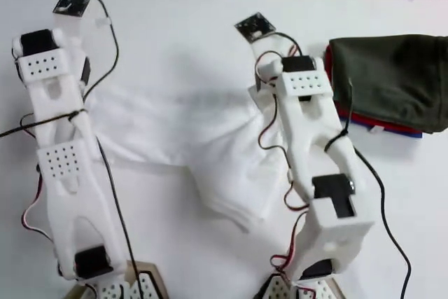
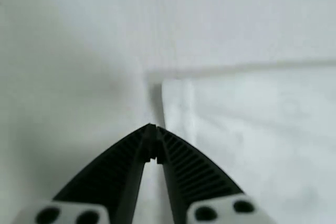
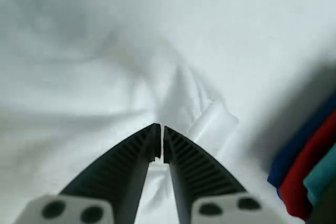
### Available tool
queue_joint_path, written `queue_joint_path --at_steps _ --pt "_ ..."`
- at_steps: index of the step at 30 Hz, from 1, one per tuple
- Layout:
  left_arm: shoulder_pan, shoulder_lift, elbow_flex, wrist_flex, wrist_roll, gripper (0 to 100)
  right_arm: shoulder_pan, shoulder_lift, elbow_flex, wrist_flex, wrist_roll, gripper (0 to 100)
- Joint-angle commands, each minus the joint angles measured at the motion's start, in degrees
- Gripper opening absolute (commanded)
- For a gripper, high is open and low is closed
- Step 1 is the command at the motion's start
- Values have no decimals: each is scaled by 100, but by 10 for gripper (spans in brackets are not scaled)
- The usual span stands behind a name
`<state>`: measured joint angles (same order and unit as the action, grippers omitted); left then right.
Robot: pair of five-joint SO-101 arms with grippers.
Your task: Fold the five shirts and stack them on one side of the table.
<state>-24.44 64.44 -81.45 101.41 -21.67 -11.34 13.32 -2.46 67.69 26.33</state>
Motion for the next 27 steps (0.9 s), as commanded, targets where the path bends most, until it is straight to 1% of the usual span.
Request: queue_joint_path --at_steps 1,4,8,13,16,18,21,23,25,27 --pt "-26 -932 796 132 26 25 -48 -708 -202 541 0 18" --pt "18 -1749 1877 123 0 25 -233 -989 -202 857 9 18" --pt "88 -2673 3275 70 -246 26 -602 -1393 62 1015 9 18" --pt "97 -3411 4945 -281 -325 26 -1147 -1745 1125 927 9 18" --pt "97 -3604 5745 -484 -510 26 -1323 -1824 1916 488 9 18" --pt "88 -3622 6123 -826 -580 26 -1332 -1763 2365 84 9 18" --pt "70 -3622 6378 -1486 -563 26 -1218 -1675 2919 -673 18 18" --pt "123 -3596 6422 -1881 -563 26 -1086 -1490 3095 -1138 114 18" --pt "202 -3560 6431 -2259 -554 25 -901 -1191 3121 -1490 369 18" --pt "273 -3393 6360 -2479 -554 25 -681 -831 3015 -1692 475 18"
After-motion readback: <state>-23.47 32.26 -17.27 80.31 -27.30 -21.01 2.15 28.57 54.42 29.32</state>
